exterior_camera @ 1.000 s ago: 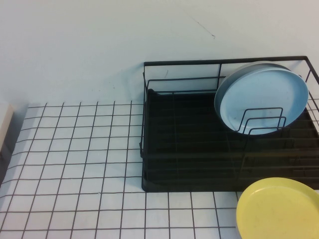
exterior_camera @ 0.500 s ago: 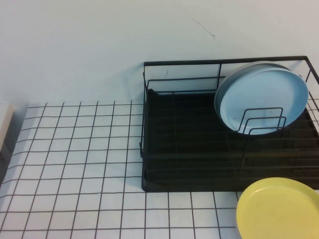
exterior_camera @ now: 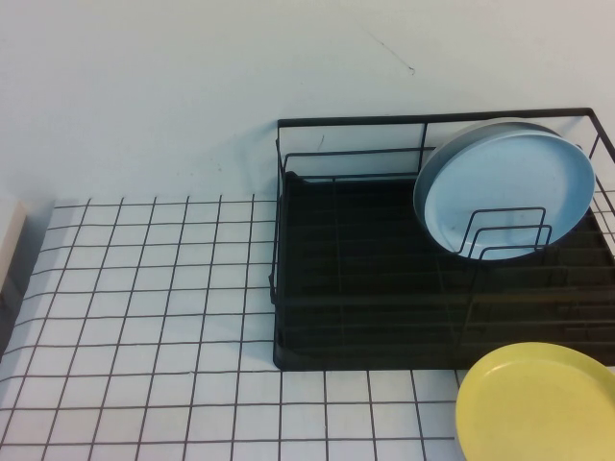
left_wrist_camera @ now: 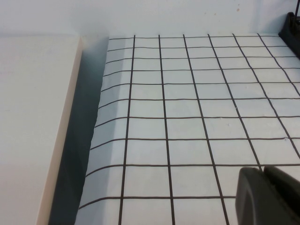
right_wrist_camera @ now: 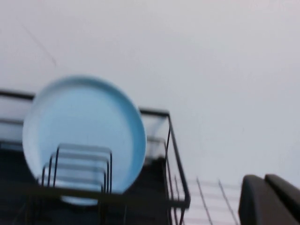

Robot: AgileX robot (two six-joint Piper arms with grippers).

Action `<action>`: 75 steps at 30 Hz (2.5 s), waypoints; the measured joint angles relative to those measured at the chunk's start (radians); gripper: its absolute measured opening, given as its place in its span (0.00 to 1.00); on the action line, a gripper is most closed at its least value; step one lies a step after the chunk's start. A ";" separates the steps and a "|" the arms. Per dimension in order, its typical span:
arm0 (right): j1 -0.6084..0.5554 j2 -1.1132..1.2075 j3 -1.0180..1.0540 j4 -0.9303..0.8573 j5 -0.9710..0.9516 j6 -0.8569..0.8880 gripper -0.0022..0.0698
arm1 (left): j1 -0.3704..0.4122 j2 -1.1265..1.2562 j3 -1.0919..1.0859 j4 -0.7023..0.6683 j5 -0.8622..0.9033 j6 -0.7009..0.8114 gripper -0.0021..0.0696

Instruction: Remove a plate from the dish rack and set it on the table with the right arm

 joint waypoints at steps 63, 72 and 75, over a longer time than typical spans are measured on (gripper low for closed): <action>0.000 1.504 -1.110 0.730 0.480 -1.447 0.69 | 0.000 0.000 0.000 0.000 0.000 0.000 0.02; 0.000 1.694 -1.250 0.753 0.480 -1.458 0.69 | 0.000 0.000 0.000 0.000 0.000 0.000 0.02; 0.000 1.748 -1.291 0.754 0.480 -1.458 0.69 | 0.000 0.000 0.000 0.000 0.000 0.000 0.02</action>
